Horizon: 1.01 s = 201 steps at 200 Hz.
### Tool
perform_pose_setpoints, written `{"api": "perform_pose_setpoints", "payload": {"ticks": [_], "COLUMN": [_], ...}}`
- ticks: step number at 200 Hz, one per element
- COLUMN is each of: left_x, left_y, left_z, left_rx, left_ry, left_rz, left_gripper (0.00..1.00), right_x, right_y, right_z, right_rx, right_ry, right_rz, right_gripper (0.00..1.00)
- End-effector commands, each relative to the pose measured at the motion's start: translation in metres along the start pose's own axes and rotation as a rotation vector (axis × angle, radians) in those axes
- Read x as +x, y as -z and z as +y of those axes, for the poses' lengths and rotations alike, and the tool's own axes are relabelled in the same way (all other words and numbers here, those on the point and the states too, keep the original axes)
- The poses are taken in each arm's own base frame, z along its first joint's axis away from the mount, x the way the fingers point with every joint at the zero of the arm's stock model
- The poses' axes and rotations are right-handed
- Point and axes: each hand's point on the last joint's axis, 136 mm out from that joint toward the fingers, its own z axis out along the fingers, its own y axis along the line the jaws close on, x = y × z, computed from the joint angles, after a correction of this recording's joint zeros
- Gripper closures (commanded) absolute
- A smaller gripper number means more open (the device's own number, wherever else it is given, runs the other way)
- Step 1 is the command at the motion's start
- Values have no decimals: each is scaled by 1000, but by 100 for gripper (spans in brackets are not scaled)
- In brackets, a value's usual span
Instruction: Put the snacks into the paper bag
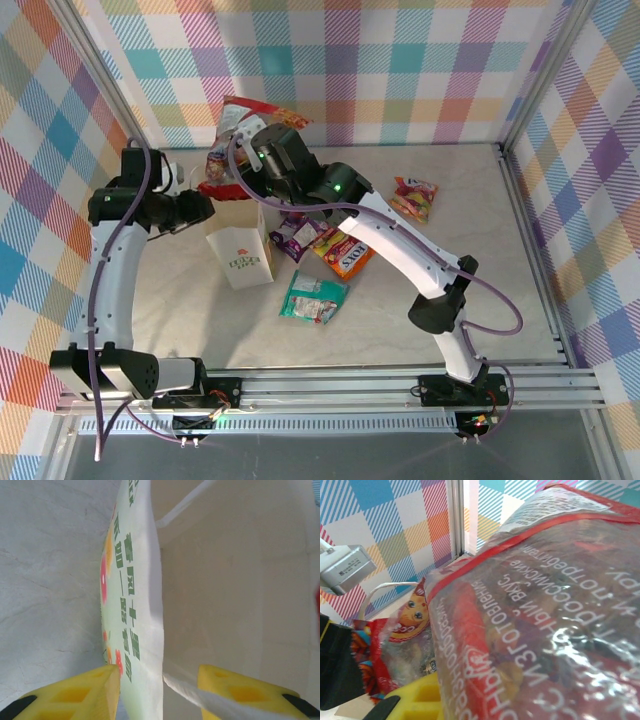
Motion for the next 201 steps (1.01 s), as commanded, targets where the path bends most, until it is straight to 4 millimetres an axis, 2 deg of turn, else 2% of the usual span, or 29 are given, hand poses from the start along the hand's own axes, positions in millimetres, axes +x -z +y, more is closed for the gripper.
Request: {"api": "perform_pose_setpoints", "payload": {"ticks": [1,45,87,109,145,176,201], "left_x": [-9,-12,-25,-33,-46,-51,-53], "left_y": [23,31,40,39,31,20,14], "left_z": [-9,-7,-11,-13,-13,-12,-11], "left_rx": [33,19,31,41,40,32,28], "left_ry": [-32,-35,-6,19,51,66,65], "left_rz": [-72,-112,-195,-220,-240,-224,-217], "left_gripper": [55,52,51,51,53,62,79], "right_x": [-59,-64,-67,-64,-64,-67,-68], "right_y": [25,28,26,22,20,22,23], "right_z": [-2,-4,10,17,14,9,8], "right_rx": [17,43,26,23,61,88,104], "right_ry": [-22,13,56,93,127,152,178], "right_rz": [-206,-227,-244,-238,-237,-242,-246], "right_gripper": [100,100,100,100,100,100,100]}}
